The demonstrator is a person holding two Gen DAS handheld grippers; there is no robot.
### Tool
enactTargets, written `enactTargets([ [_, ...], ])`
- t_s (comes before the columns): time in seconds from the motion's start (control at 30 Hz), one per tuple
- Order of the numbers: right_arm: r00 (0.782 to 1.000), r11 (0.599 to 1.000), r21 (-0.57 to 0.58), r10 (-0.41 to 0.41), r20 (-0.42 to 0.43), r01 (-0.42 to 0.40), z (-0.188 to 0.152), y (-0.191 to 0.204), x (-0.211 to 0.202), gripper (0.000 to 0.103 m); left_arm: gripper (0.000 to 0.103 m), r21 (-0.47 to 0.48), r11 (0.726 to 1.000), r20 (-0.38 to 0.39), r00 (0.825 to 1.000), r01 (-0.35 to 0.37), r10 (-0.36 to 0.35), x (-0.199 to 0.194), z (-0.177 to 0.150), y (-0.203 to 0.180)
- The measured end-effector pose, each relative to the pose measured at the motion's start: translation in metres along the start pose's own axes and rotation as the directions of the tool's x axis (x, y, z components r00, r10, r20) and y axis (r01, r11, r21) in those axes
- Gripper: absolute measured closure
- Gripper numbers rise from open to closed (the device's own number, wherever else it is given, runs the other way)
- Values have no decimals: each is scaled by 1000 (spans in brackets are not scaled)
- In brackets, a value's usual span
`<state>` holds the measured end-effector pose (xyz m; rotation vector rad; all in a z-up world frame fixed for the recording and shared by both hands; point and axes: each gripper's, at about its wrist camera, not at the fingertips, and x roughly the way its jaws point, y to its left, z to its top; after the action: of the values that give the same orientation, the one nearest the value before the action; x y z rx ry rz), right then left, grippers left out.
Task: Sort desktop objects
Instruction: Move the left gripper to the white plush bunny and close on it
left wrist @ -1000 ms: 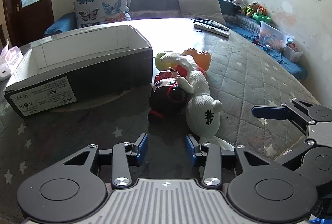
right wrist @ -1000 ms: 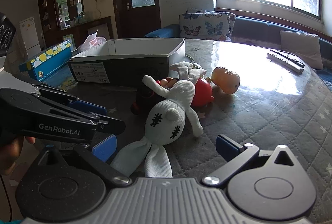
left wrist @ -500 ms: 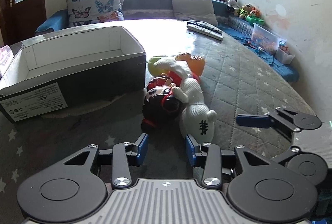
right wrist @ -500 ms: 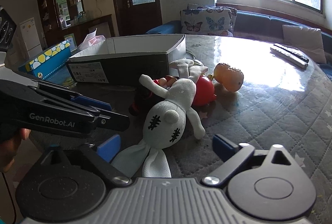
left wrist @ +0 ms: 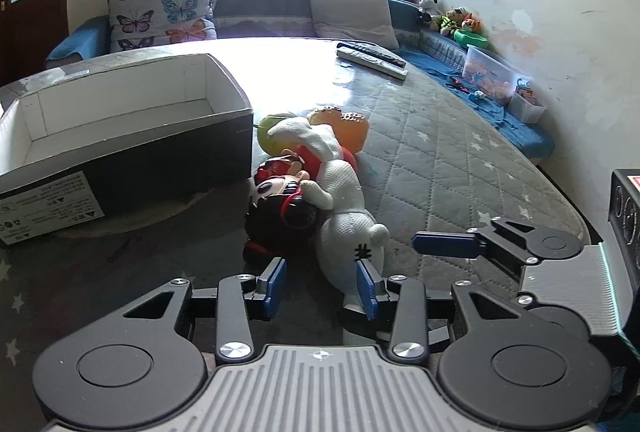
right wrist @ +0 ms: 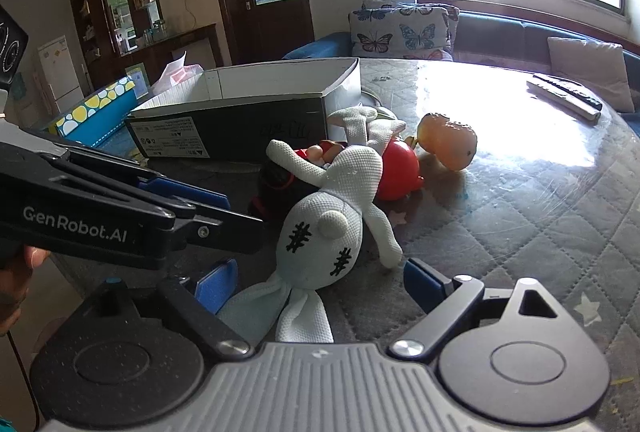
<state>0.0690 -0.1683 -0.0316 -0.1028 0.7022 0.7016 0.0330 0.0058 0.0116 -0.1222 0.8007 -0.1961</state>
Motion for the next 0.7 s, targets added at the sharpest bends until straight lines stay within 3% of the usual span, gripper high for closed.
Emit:
enactTargets([
  [0.7,998,997,44,66,-22,-65,8,-6,15,38,65,-8,998,-60,996,66,-66,21,13,-2],
])
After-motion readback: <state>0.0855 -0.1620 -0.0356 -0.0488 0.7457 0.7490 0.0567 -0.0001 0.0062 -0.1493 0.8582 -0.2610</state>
